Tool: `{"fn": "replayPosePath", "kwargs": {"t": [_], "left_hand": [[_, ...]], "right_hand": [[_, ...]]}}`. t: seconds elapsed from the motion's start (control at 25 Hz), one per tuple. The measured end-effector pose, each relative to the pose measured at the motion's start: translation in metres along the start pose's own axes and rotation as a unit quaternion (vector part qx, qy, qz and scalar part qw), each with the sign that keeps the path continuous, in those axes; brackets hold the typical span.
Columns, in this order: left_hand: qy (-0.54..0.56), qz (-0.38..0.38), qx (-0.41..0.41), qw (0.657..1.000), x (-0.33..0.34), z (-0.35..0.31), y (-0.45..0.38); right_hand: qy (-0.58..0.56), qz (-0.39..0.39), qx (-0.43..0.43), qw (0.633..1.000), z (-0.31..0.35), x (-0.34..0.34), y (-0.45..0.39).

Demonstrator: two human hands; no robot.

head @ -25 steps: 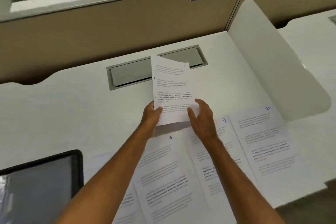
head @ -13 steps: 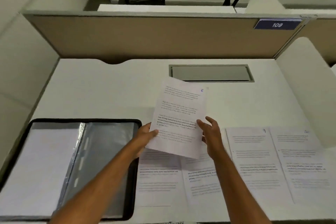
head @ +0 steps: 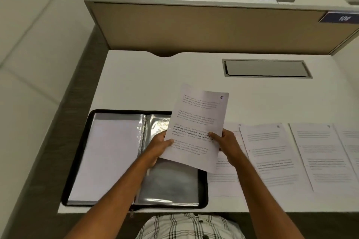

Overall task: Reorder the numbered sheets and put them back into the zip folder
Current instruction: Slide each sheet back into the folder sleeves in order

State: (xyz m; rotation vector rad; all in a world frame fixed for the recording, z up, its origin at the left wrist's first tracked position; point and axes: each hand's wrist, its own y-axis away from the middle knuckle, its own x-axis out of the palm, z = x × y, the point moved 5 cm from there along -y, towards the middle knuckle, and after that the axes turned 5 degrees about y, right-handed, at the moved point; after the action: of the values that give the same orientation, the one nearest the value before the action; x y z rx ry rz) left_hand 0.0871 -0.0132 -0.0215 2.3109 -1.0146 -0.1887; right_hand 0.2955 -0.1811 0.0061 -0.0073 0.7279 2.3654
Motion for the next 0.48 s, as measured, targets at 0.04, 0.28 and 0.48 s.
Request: {"fn": "replayPosePath", "kwargs": {"t": [0.04, 0.28, 0.48], "left_hand": [[-0.018, -0.015, 0.01, 1.0, -0.01, 0.0, -0.002], [-0.432, -0.158, 0.168, 0.872, -0.048, -0.011, -0.036], [-0.6, -0.116, 0.103, 0.785, -0.028, -0.001, -0.062]], "right_hand": [[0.01, -0.009, -0.004, 1.0, -0.001, 0.007, 0.001], [-0.008, -0.112, -0.009, 0.994, -0.01, 0.004, 0.009], [-0.047, -0.157, 0.002, 0.986, -0.022, -0.016, 0.001]]}}
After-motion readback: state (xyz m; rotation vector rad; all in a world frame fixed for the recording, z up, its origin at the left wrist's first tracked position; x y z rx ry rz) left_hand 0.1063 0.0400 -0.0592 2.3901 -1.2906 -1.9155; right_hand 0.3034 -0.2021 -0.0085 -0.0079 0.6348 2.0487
